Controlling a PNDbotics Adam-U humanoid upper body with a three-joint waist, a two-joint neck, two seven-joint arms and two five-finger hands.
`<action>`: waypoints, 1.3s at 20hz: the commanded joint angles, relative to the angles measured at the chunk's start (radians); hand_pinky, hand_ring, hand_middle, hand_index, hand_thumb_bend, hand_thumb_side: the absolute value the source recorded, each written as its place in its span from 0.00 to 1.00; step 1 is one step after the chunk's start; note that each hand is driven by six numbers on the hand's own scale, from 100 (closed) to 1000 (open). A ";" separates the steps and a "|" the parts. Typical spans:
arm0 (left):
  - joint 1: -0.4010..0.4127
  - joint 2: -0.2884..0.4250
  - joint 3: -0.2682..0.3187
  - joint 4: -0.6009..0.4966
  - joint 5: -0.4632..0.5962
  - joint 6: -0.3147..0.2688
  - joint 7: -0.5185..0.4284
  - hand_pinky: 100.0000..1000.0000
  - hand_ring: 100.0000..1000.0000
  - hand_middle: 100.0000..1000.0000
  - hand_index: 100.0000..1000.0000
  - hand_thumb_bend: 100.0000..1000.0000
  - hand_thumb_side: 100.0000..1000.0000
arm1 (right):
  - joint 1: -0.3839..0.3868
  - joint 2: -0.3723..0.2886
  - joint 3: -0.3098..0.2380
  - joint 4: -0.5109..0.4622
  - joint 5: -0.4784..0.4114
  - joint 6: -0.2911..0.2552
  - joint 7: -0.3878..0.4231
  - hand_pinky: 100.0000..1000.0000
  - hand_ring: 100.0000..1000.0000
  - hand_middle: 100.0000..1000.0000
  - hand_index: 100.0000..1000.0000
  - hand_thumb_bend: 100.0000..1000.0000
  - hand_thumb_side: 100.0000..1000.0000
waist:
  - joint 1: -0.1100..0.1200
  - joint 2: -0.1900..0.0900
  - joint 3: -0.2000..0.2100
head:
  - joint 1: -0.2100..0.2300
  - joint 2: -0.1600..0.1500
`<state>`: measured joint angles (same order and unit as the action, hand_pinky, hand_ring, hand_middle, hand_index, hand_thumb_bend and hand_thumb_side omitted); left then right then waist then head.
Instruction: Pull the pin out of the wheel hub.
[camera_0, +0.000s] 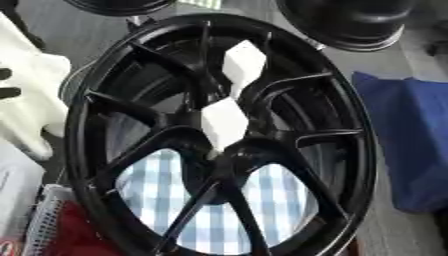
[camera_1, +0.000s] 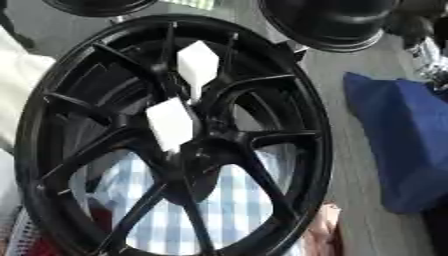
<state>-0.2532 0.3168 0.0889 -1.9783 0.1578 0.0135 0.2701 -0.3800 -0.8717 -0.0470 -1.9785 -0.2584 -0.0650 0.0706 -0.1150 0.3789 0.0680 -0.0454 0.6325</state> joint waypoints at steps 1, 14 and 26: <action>0.001 0.026 -0.004 -0.022 -0.003 0.002 -0.002 0.60 0.67 0.61 0.71 0.01 0.74 | -0.053 -0.132 0.017 -0.021 0.038 0.015 0.065 0.86 0.75 0.60 0.73 0.00 0.23 | 0.003 -0.032 0.007 | -0.014 0.001; -0.001 0.042 -0.009 -0.022 -0.015 0.002 -0.010 0.59 0.67 0.60 0.71 0.03 0.73 | -0.179 -0.300 0.144 -0.021 0.186 -0.089 0.232 0.86 0.78 0.67 0.75 0.00 0.11 | -0.028 -0.014 0.072 | -0.064 0.009; -0.019 0.043 -0.018 -0.022 -0.006 0.005 -0.014 0.59 0.67 0.60 0.70 0.02 0.73 | -0.298 -0.282 0.254 -0.021 0.288 -0.098 0.374 0.88 0.83 0.73 0.80 0.00 0.16 | -0.042 -0.005 0.121 | -0.112 0.007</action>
<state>-0.2643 0.3382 0.0709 -1.9785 0.1481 0.0197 0.2590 -0.6646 -1.1306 0.2104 -1.9875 0.0158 -0.1624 0.4263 -0.1637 0.3894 0.1884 -0.1494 0.6415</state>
